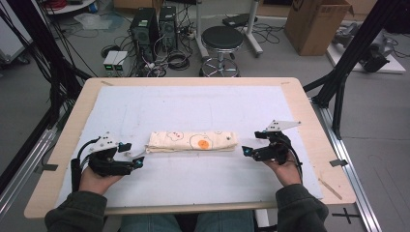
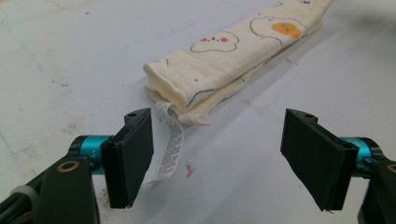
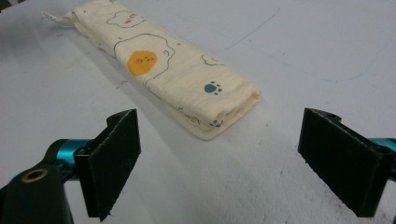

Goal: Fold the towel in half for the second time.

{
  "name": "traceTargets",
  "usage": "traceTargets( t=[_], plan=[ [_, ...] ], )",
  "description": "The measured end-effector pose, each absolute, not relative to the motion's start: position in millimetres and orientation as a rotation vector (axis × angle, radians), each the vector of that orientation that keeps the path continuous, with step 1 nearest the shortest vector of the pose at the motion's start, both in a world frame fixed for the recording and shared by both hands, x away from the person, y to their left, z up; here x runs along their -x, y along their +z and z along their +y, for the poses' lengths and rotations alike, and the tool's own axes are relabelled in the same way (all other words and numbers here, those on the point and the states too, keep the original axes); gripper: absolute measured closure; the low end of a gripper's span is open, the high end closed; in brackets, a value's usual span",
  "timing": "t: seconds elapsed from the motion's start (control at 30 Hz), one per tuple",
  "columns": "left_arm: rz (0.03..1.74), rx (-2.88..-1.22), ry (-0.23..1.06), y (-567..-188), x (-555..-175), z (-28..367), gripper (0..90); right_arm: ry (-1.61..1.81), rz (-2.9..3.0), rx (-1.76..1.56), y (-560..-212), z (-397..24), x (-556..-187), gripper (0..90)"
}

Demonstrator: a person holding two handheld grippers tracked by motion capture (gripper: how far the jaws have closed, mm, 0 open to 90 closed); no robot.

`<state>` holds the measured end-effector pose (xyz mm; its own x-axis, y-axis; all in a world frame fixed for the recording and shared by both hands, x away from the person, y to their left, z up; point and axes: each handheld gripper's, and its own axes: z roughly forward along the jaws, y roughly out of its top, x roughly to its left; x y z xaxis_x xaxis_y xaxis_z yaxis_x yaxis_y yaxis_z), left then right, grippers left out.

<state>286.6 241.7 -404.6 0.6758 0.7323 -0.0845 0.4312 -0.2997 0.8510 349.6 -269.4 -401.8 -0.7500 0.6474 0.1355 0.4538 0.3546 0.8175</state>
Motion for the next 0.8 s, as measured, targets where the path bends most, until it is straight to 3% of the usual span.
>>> traceTargets(
  t=[0.8],
  plan=[
    [0.910, -1.929, 0.421, -410, -266, 254, 25.0, 1.327, 2.395, -1.012, -412, -284, -326, 12.3]
  ],
)
